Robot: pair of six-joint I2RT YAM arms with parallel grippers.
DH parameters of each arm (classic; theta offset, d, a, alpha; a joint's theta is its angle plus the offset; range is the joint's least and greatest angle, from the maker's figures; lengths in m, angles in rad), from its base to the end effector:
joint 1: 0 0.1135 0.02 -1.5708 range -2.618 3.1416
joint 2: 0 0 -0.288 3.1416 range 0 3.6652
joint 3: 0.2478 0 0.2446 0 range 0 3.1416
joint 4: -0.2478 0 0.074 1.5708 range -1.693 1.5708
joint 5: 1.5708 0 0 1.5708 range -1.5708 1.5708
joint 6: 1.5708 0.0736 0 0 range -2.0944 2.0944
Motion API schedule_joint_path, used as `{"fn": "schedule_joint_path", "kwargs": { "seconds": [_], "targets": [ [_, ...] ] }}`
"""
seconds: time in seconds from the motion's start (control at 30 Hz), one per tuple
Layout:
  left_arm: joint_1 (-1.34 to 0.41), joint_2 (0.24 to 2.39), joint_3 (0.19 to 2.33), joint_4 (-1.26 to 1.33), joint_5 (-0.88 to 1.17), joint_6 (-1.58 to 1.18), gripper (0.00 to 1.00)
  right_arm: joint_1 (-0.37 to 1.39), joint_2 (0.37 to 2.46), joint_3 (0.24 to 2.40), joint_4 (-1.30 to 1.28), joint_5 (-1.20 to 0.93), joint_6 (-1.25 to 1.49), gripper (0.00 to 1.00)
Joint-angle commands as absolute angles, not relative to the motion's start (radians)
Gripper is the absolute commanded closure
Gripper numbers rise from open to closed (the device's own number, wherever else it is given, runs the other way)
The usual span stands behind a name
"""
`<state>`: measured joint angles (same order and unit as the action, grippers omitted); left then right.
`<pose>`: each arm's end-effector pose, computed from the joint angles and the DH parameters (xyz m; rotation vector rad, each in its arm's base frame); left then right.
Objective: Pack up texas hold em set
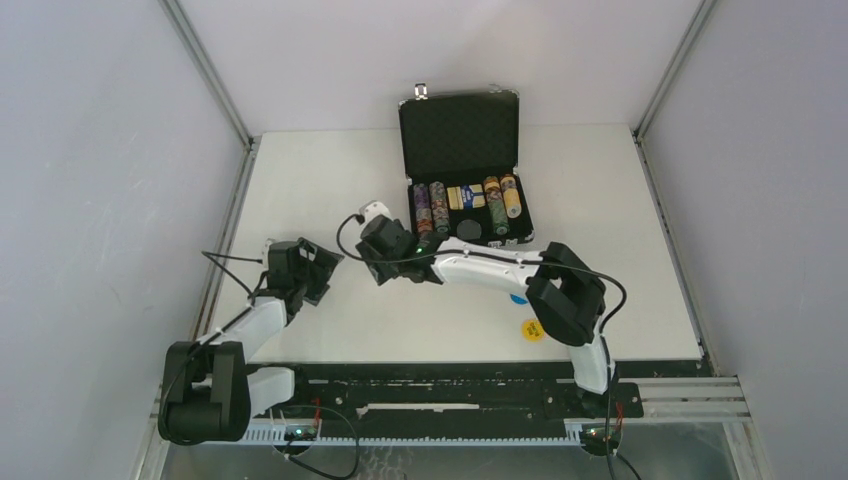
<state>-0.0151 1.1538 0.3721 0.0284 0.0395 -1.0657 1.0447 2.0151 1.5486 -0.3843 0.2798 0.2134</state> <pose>0.2215 -0.0063 0.1514 -1.1847 2.0849 -0.5750 0.2576 0.4032 0.2117 -0.8493 2.2380 0.2572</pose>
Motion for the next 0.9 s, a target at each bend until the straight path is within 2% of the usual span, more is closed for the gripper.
{"fn": "schedule_joint_path", "kwargs": {
  "seconds": [0.0, 0.27, 0.53, 0.87],
  "targets": [
    [-0.008, 1.167, 0.357, 0.058, 0.066, -1.062, 0.11, 0.975, 1.895, 1.509, -0.347, 0.3, 0.211, 0.36],
    [-0.007, 1.176, 0.359, 0.066, 0.071, -1.052, 0.12, 0.829, 1.829, 1.441, -0.333, 0.307, 0.183, 0.35],
    [-0.008, 1.185, 0.36, 0.071, 0.065, -1.041, 0.12, 0.677, 1.876, 1.468, -0.34, 0.289, 0.189, 0.34],
    [-0.008, 1.2, 0.365, 0.075, 0.065, -1.033, 0.12, 0.597, 1.959, 1.456, -0.331, 0.271, 0.215, 0.33]
  ]
}}
